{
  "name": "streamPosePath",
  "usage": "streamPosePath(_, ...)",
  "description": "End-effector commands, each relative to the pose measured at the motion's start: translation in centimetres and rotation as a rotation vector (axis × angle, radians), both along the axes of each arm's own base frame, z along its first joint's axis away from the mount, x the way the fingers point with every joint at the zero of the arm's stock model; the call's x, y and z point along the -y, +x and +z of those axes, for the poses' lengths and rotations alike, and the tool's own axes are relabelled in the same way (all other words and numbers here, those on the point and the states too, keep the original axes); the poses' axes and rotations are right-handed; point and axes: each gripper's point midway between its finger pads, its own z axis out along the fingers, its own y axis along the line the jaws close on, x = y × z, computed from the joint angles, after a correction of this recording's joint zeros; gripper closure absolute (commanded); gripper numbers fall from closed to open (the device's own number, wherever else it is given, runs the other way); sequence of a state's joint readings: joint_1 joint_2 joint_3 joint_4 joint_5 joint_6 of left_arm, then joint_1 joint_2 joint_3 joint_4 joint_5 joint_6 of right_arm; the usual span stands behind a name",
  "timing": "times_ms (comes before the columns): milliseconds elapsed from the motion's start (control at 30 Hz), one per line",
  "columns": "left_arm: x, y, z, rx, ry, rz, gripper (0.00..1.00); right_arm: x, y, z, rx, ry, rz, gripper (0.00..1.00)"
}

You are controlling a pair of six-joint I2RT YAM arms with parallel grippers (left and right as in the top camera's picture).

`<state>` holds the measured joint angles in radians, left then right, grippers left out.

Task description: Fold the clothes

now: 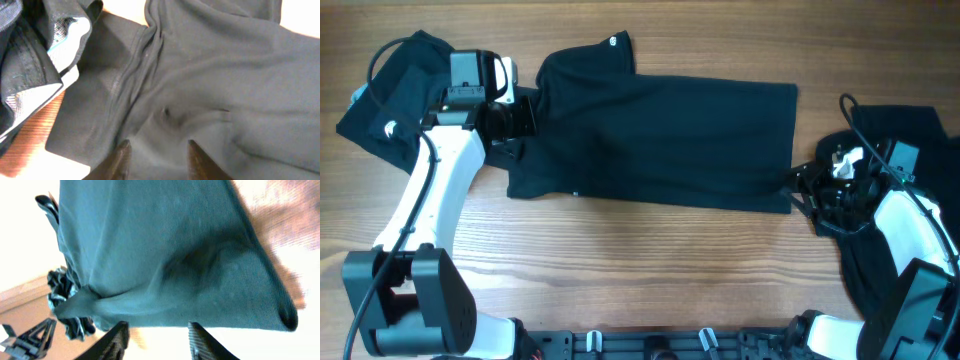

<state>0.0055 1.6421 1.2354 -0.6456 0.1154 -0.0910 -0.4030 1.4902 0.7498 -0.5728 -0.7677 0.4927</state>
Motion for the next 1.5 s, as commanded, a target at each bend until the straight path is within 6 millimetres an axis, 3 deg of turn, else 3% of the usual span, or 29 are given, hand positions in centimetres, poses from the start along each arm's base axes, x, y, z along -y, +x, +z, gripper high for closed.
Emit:
streamPosePath(0, -1.4, -0.6, -0.8, -0.051, 0.076, 0.031, 0.51, 2.0, 0.1, -1.1, -0.010, -0.144, -0.001, 0.48)
streamPosePath(133, -2.4, -3.9, -2.2, -0.197, 0.108, 0.052, 0.43, 2.5, -1.9, -2.3, -0.100, -0.205, 0.028, 0.46)
streamPosePath(300, -2.7, -7.4, -5.1, -0.342, 0.101, 0.073, 0.36, 3.7, -6.8, -4.5, -0.345, -0.310, 0.027, 0.39)
streamPosePath(433, -3.3, -8.9, -8.9, -0.381, 0.087, 0.112, 0.35, 2.8, -6.2, -5.0, -0.269, -0.282, 0.068, 0.39)
streamPosePath(567, -3.3, -9.4, -11.2, -0.390, 0.079, 0.113, 0.37, 2.6, -5.2, -4.9, -0.199, -0.283, 0.095, 0.39)
streamPosePath(700, -3.3, -8.8, -12.6, -0.388, 0.079, 0.113, 0.54, 2.2, -5.2, -5.3, -0.200, -0.294, 0.112, 0.39)
streamPosePath(833, -3.3, -8.6, -13.2, -0.390, 0.079, 0.114, 0.92, 1.5, -6.0, -6.1, -0.239, -0.285, 0.130, 0.39)
streamPosePath(933, -3.4, -8.7, -13.2, -0.393, 0.079, 0.115, 0.96, 1.6, -6.8, -7.7, -0.276, -0.300, 0.123, 0.38)
streamPosePath(1033, -3.4, -8.8, -13.2, -0.395, 0.079, 0.115, 0.96, 1.2, -5.0, -7.6, -0.177, -0.276, 0.138, 0.39)
streamPosePath(1100, -3.4, -9.0, -13.0, -0.403, 0.081, 0.115, 0.96, 0.5, -3.4, -6.9, -0.092, -0.229, 0.144, 0.44)
streamPosePath(1167, -3.4, -8.9, -12.5, -0.406, 0.079, 0.125, 0.96, 0.5, -3.2, -6.8, -0.080, -0.227, 0.142, 0.73)
streamPosePath(1233, -3.4, -8.6, -12.1, -0.396, 0.077, 0.131, 0.96, 0.4, -3.5, -6.9, -0.097, -0.222, 0.142, 0.92)
streamPosePath(1333, -3.4, -8.3, -11.4, -0.390, 0.074, 0.138, 0.96, 0.7, -4.8, -7.2, -0.181, -0.226, 0.117, 0.96)
streamPosePath(1467, -3.9, -10.1, -10.2, -0.486, 0.096, 0.155, 0.96, 3.9, -8.3, -7.1, -0.455, -0.341, 0.022, 0.96)
